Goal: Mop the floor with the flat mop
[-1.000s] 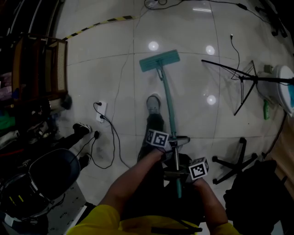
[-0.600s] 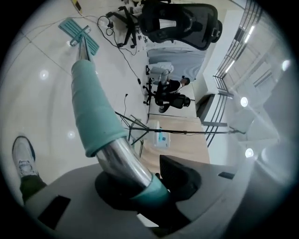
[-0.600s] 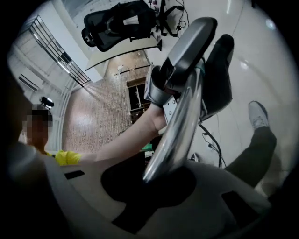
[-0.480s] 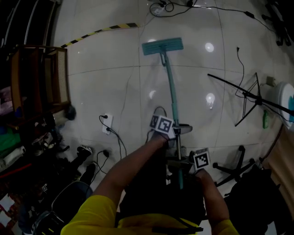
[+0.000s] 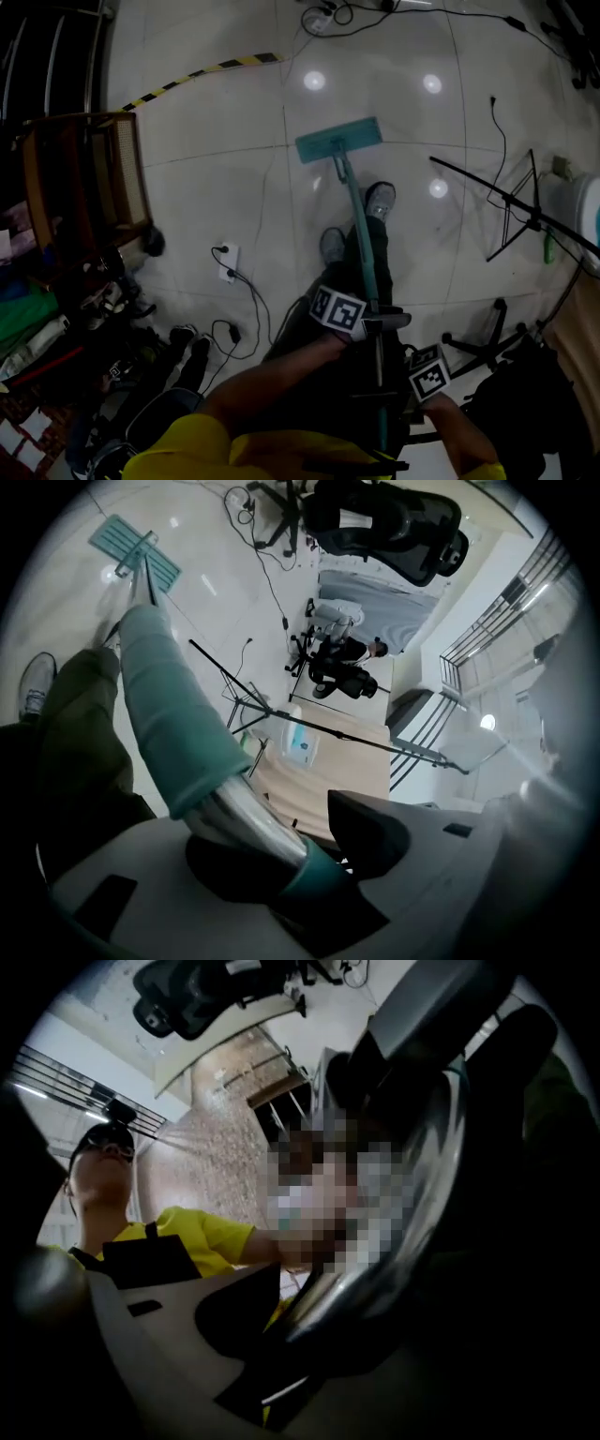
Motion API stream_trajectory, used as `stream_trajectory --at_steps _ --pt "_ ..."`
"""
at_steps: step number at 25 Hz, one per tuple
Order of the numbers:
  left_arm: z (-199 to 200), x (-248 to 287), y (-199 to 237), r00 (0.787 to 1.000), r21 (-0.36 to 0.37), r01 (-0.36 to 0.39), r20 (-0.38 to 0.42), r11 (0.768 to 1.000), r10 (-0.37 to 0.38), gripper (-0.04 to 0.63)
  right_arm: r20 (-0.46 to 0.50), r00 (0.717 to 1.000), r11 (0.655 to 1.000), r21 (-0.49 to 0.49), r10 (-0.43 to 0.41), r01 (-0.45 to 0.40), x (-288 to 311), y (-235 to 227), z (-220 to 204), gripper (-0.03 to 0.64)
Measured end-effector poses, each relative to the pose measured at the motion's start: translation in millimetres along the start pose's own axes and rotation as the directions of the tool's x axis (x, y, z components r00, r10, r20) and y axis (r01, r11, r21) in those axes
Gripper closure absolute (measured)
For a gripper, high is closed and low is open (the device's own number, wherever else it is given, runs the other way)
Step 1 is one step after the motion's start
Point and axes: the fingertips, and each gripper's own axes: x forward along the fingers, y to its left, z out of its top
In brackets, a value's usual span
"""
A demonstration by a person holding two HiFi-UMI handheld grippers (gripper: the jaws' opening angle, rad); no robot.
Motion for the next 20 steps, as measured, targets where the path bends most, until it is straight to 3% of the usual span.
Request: stream_trajectory --at_steps 4,11,20 --pt "8 -12 -8 0.999 -0.028 0.007 0.047 1.0 -0.005 0.402 0.002 0.999 0.997 0.057 -0.044 0.043 10 6 7 0.483" --pt "18 -1 -20 0.999 -0.059 -0.002 0.034 0.998 0.004 0.402 0.032 0.999 0.991 0.132 -0.027 0.023 -5 24 19 0.513" --pt "21 -2 -24 0.999 -0.07 0.014 0.042 0.997 -0.011 0.4 0.006 0.999 0.988 0.148 -0.034 0.033 -5 30 23 0.515"
